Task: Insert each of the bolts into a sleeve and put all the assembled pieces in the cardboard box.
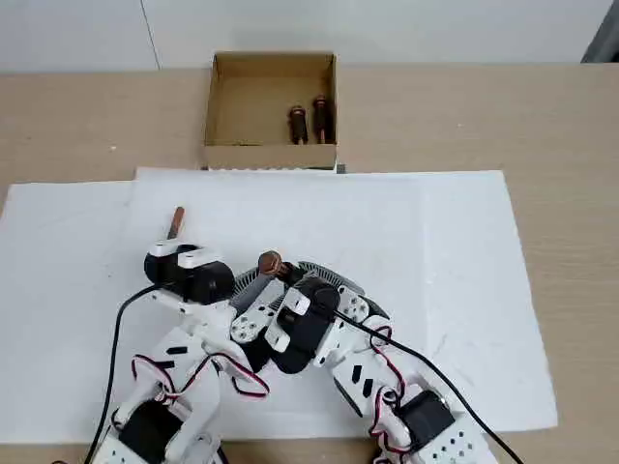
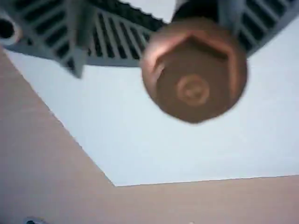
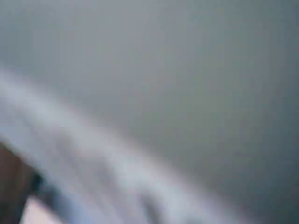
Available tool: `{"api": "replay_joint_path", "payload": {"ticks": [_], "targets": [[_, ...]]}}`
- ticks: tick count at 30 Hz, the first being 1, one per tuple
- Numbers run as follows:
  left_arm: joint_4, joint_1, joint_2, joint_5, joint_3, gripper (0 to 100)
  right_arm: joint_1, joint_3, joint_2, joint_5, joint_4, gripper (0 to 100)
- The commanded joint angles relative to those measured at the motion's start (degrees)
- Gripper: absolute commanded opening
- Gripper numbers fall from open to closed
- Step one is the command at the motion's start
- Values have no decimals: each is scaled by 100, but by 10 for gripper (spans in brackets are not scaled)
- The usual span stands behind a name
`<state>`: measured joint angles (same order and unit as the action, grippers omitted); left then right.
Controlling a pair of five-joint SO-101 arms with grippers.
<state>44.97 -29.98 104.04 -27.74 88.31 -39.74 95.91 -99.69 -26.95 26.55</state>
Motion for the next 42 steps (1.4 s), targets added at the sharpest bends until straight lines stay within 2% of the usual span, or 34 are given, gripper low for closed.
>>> {"api": "replay_joint_path", "payload": {"ticks": [1, 7, 19, 21, 25, 26, 34, 42], "targets": [[62, 185, -9, 246, 31, 199, -31, 70, -92, 0, -136, 3], [62, 431, -9, 501, -365, 199, -31, 70, -75, 0, -136, 3], [62, 580, -18, 545, -980, 197, -22, 70, -66, 0, -127, 3], [44, 835, -18, 686, -1068, 164, -13, 70, -75, 0, -31, 3], [-97, 1600, -9, 1284, -1068, 2, 75, 70, -119, 18, 92, 3], [-123, 1776, -9, 1424, -1051, 7, 136, 70, -119, 18, 101, 3], [105, 2453, 0, 2303, -163, 6, 1068, 70, -101, 756, 303, 3], [132, 2611, 0, 2418, 708, 6, 2026, -281, -75, 2013, 1437, 3]]}}
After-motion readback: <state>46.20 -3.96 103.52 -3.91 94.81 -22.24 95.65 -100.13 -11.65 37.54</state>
